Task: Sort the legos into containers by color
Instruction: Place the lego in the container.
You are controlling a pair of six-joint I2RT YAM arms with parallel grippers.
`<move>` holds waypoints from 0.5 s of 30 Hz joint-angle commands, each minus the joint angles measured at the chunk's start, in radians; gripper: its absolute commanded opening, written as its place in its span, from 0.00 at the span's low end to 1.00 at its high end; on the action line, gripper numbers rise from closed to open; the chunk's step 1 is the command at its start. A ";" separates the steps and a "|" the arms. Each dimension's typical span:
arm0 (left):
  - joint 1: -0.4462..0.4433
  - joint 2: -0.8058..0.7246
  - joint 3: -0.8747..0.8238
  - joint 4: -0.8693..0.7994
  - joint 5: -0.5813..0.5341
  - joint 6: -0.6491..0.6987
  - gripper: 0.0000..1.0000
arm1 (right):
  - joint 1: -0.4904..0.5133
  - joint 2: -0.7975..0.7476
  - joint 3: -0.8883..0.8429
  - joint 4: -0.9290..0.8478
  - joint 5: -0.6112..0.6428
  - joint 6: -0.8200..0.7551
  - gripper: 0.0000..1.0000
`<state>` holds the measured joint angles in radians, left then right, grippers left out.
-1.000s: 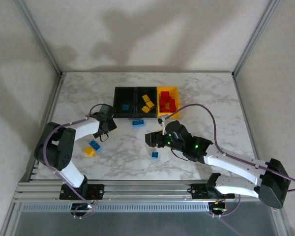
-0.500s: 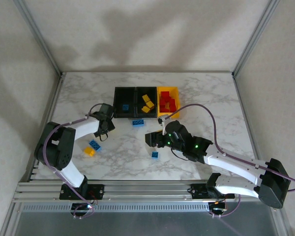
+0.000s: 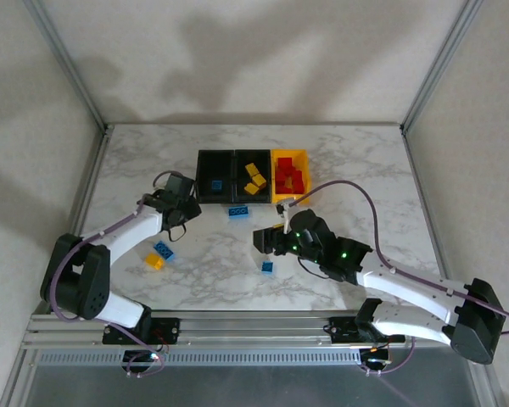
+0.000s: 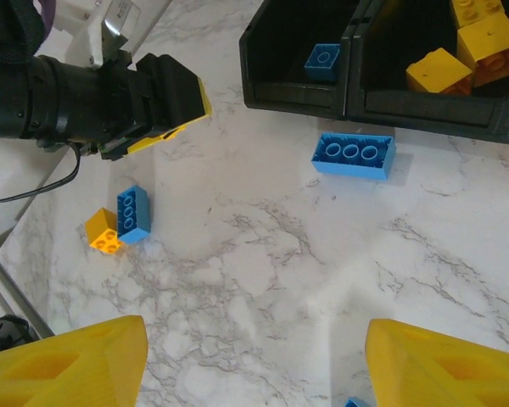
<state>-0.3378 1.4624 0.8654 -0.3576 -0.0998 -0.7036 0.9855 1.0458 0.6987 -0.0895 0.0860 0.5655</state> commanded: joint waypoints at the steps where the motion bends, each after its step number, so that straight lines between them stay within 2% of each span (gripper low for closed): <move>1: -0.046 -0.028 0.057 -0.059 0.005 -0.008 0.55 | 0.008 -0.038 -0.026 0.002 0.034 0.012 0.69; 7: -0.153 0.022 0.190 -0.076 -0.003 -0.037 0.55 | -0.006 -0.092 -0.054 -0.034 0.064 0.030 0.69; 15: -0.259 0.201 0.415 -0.073 0.010 -0.045 0.55 | -0.056 -0.116 -0.071 -0.055 0.076 0.056 0.69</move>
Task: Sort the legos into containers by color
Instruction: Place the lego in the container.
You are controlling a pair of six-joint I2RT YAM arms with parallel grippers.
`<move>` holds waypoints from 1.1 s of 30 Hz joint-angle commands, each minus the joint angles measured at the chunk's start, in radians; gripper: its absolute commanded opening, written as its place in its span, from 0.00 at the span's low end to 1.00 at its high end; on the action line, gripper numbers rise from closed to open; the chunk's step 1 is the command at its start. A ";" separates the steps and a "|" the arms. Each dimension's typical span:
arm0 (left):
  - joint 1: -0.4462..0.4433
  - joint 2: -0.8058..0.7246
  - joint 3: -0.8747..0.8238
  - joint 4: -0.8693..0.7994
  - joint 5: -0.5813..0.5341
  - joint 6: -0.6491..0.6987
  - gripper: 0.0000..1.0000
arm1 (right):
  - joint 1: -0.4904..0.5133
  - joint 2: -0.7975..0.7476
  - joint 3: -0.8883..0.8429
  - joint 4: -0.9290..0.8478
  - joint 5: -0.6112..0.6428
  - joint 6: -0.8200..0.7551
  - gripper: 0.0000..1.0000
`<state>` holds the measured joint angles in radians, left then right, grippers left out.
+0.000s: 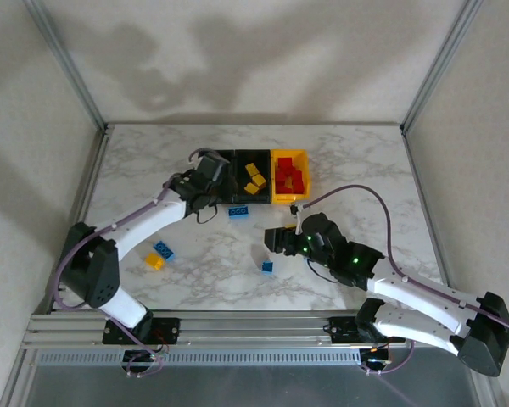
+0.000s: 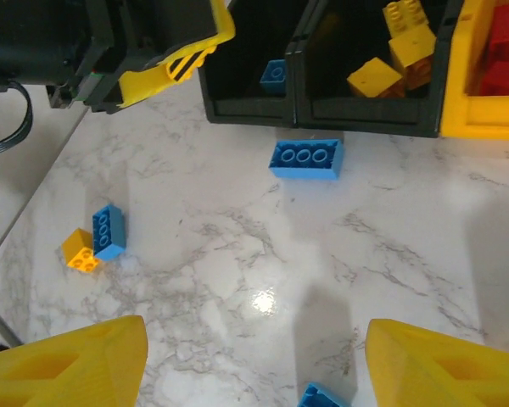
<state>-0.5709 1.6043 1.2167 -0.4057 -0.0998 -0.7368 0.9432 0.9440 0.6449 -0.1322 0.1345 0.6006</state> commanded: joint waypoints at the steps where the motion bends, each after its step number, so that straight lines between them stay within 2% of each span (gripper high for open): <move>1: -0.034 0.083 0.088 -0.024 0.012 -0.012 0.55 | -0.022 -0.012 -0.015 -0.014 0.031 0.025 0.69; 9: -0.053 0.291 0.311 -0.038 0.018 0.008 0.55 | -0.071 -0.010 -0.010 -0.021 0.017 0.024 0.69; 18: -0.020 0.536 0.550 -0.104 0.018 0.027 0.55 | -0.087 -0.057 -0.020 -0.056 0.027 0.031 0.69; 20: -0.013 0.561 0.581 -0.121 0.006 0.029 0.56 | -0.089 -0.065 -0.024 -0.060 0.026 0.031 0.69; 27: -0.007 0.579 0.618 -0.131 0.011 0.028 0.70 | -0.096 -0.063 -0.027 -0.057 0.020 0.030 0.69; 33: -0.013 0.545 0.593 -0.125 0.004 0.029 0.73 | -0.100 -0.049 -0.024 -0.047 0.012 0.025 0.69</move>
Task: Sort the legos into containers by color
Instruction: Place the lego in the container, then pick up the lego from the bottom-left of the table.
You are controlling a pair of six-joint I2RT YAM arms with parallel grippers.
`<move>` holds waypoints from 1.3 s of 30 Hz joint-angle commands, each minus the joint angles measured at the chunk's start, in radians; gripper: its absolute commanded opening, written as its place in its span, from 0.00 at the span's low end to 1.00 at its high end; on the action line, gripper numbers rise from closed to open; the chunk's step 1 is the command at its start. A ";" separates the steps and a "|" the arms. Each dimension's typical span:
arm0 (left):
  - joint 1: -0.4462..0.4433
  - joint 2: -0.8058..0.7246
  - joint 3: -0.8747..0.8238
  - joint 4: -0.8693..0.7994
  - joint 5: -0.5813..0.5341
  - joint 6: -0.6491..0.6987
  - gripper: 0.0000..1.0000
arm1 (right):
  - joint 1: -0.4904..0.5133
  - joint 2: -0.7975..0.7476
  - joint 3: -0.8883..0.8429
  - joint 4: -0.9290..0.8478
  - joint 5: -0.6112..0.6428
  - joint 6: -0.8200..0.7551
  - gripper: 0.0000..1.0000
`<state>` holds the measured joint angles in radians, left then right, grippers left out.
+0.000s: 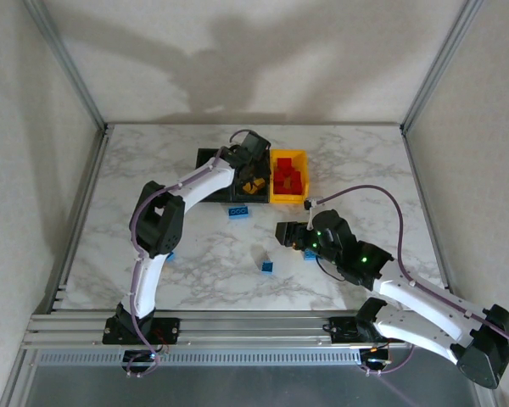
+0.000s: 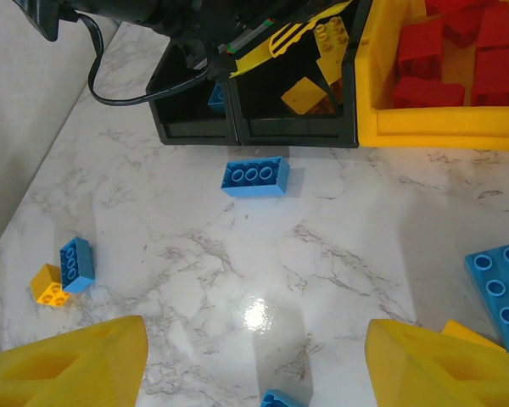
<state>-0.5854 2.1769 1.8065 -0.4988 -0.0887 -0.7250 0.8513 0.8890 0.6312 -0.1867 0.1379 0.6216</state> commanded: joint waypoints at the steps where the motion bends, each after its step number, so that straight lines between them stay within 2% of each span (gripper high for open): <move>1: 0.002 -0.035 -0.001 -0.029 -0.006 0.017 0.75 | -0.008 0.007 -0.009 0.008 0.008 0.003 0.69; 6: 0.003 -0.055 -0.019 -0.025 -0.010 0.016 0.78 | -0.008 0.006 -0.005 0.007 0.005 0.001 0.69; 12: -0.007 -0.092 -0.035 -0.014 0.007 0.003 0.74 | -0.008 -0.012 -0.001 -0.012 0.015 0.002 0.69; 18: -0.055 -0.231 -0.112 0.009 0.030 0.001 0.74 | -0.011 -0.026 0.037 -0.088 0.041 0.002 0.69; 26: -0.087 -0.599 -0.493 0.059 0.014 -0.023 0.75 | -0.009 -0.010 0.062 -0.088 0.000 -0.022 0.69; 32: -0.083 -0.869 -0.747 -0.029 -0.072 -0.076 0.74 | 0.005 0.039 0.069 -0.031 -0.046 -0.020 0.68; 39: -0.031 -1.099 -0.968 -0.183 -0.206 -0.253 0.73 | 0.112 0.156 0.100 0.033 -0.024 -0.040 0.67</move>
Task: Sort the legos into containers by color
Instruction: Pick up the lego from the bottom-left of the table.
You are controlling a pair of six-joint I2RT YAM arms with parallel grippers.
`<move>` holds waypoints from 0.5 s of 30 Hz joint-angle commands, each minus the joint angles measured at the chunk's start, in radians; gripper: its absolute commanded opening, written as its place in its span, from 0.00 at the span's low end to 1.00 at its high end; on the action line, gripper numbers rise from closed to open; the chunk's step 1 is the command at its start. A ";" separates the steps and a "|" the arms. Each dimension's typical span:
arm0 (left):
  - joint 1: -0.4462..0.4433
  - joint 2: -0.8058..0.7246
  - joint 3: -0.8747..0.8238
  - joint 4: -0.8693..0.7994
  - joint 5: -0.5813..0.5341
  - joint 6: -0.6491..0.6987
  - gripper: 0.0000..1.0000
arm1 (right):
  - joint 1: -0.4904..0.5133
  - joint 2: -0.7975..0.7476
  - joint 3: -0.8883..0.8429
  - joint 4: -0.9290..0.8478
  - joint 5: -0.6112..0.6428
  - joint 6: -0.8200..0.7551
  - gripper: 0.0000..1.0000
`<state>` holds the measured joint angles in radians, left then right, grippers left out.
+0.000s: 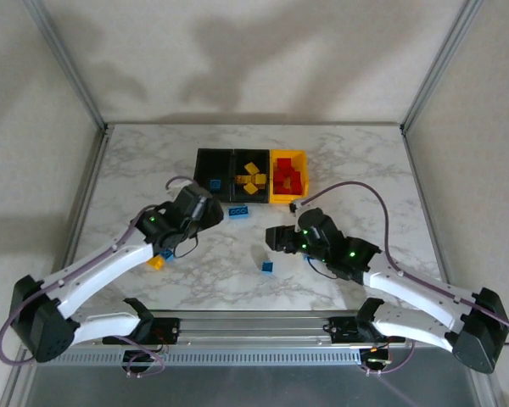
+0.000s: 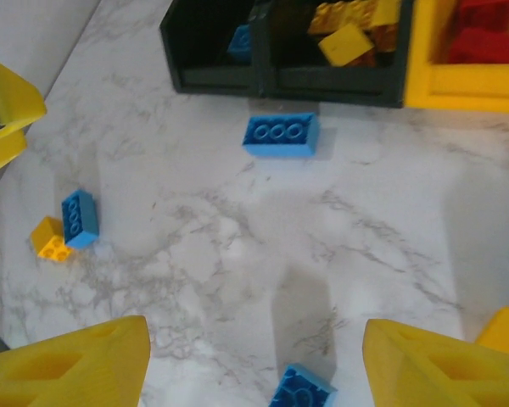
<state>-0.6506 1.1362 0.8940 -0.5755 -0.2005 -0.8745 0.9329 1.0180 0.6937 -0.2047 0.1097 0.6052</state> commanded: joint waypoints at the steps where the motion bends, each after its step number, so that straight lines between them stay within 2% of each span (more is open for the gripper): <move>1: 0.055 -0.095 -0.092 -0.112 -0.090 -0.126 0.72 | 0.040 0.041 0.038 0.065 -0.001 -0.024 0.67; 3: 0.106 -0.150 -0.158 -0.120 -0.065 -0.162 0.69 | 0.051 0.058 0.035 0.089 -0.011 -0.022 0.67; 7: 0.203 -0.200 -0.253 -0.128 -0.030 -0.160 0.69 | 0.056 0.069 0.016 0.124 -0.024 -0.019 0.67; 12: 0.280 -0.136 -0.283 -0.109 -0.052 -0.111 0.74 | 0.056 0.065 0.008 0.128 -0.027 -0.025 0.67; 15: 0.293 -0.109 -0.305 -0.093 -0.043 -0.127 0.77 | 0.056 0.049 -0.002 0.122 -0.021 -0.022 0.67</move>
<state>-0.3702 1.0122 0.6144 -0.6670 -0.2298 -0.9928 0.9798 1.0836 0.6964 -0.1009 0.0929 0.5911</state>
